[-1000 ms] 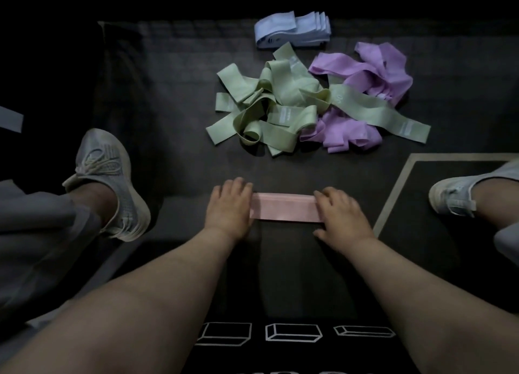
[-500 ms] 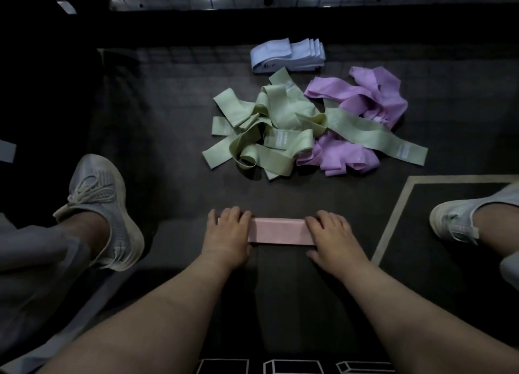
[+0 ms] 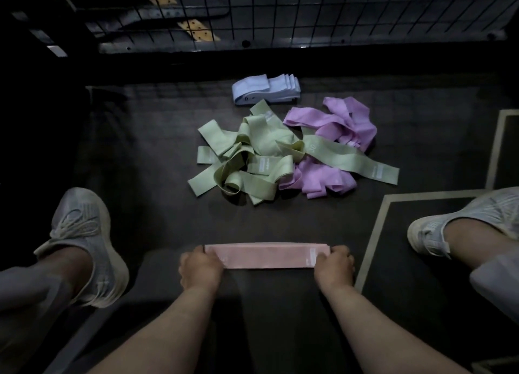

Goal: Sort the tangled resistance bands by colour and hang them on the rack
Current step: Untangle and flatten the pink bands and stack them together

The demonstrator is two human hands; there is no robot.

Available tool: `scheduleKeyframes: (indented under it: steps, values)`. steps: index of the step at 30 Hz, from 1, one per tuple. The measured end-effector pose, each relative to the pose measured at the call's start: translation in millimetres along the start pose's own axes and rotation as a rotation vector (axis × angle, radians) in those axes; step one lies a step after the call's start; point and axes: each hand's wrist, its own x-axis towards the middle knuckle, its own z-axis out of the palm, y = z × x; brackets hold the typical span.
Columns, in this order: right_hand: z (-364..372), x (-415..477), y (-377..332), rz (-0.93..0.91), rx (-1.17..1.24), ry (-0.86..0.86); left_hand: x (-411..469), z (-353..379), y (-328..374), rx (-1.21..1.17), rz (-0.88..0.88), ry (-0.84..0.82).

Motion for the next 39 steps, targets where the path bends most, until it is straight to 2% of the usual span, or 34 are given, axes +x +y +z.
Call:
scheduleKeyframes:
  steps: [6,10,13,16,18,21,26,31,34,36,37,39]
  values:
    - [-6.0,3.7,-2.5,-0.025,0.006,-0.050,5.9,-0.1,-3.0,-0.131,-0.035,-0.027]
    - [-10.5,5.8,-4.9,-0.075,0.004,-0.006,-2.3,-6.0,10.9,-0.047,-0.014,0.072]
    - [-16.3,12.2,-27.0,-0.270,-0.084,0.111,-5.9,-10.5,43.9,0.010,0.108,0.141]
    - [-26.5,25.7,-70.6,-0.479,-0.141,0.143,-3.1,-16.1,91.2,-0.015,0.272,0.175]
    - [-35.9,39.9,-105.0,-0.535,-0.153,0.097,3.2,-23.2,126.0,-0.012,0.379,0.184]
    - [-56.5,61.3,-149.7,-0.498,-0.259,-0.025,19.8,-33.5,169.3,0.087,0.469,0.103]
    - [-46.6,79.1,-184.8,-0.602,-0.421,-0.186,49.3,-34.2,199.5,0.464,0.611,-0.068]
    - [-0.6,73.5,-188.8,-0.801,-0.179,-0.153,54.9,-9.6,210.1,0.571,0.695,-0.180]
    - [-5.7,71.9,-182.9,-1.039,-0.078,-0.190,57.2,-6.3,213.8,0.559,0.693,-0.119]
    - [-21.8,79.5,-177.4,-1.115,0.007,-0.225,62.2,-7.6,213.1,0.537,0.708,-0.047]
    - [-28.7,86.0,-174.9,-1.116,0.024,-0.186,65.4,-7.8,211.2,0.513,0.724,-0.012]
    - [-39.6,104.8,-171.7,-1.009,-0.065,0.040,71.0,-6.7,205.7,0.452,0.763,0.058]
